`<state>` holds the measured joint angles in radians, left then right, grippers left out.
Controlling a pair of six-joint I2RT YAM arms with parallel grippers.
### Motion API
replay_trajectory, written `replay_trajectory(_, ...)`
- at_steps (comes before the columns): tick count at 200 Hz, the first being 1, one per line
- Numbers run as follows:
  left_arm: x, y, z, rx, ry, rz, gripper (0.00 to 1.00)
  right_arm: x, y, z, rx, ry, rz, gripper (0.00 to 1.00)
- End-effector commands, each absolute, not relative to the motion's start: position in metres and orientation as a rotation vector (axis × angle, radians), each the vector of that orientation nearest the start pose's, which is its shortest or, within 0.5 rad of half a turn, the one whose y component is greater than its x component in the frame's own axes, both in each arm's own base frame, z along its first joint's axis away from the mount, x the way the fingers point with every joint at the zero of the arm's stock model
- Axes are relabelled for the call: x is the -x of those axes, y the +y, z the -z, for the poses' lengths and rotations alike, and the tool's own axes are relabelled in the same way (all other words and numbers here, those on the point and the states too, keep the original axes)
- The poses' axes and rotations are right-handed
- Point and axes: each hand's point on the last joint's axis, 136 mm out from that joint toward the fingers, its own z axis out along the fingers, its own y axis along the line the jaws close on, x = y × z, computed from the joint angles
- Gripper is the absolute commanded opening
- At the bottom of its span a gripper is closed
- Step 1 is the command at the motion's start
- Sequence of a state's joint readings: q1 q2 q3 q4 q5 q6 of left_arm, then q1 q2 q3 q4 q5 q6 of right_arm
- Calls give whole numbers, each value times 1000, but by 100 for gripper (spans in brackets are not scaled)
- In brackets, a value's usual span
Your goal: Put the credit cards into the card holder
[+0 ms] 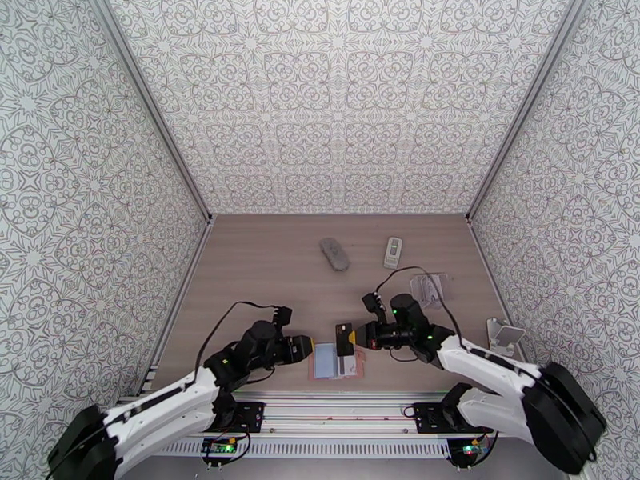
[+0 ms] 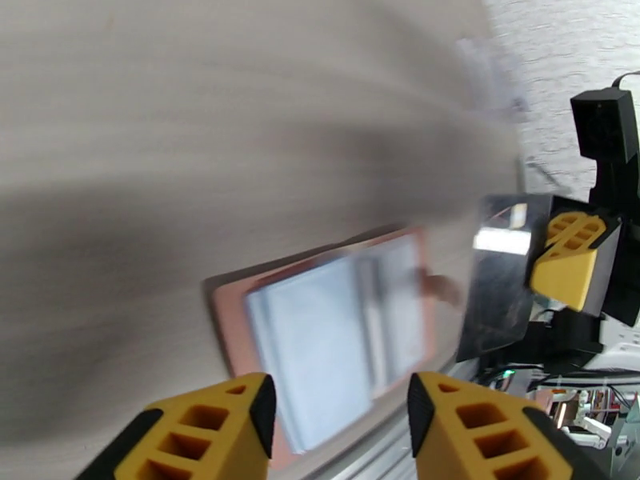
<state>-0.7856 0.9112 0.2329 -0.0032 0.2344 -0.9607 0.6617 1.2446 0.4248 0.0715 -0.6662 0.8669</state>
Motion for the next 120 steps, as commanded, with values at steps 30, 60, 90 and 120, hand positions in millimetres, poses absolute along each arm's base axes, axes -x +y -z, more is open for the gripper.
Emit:
replay_trajectory(30,-163,-247,-71,-16,2516,1142,43,-170,278,-66,52,2677,-1427,0)
replay_trajectory(60,-163,-249,-71,-1,2520,1155,38,-169,279,-59,21,2719,-1414,0)
replay_trajectory(90,-161,-256,-67,-8,2547,1161,35,-167,279,-56,10,2741,-1400,0)
replay_trajectory(120,-161,-262,-65,-20,2560,1160,34,-165,281,-56,19,2747,-1396,0)
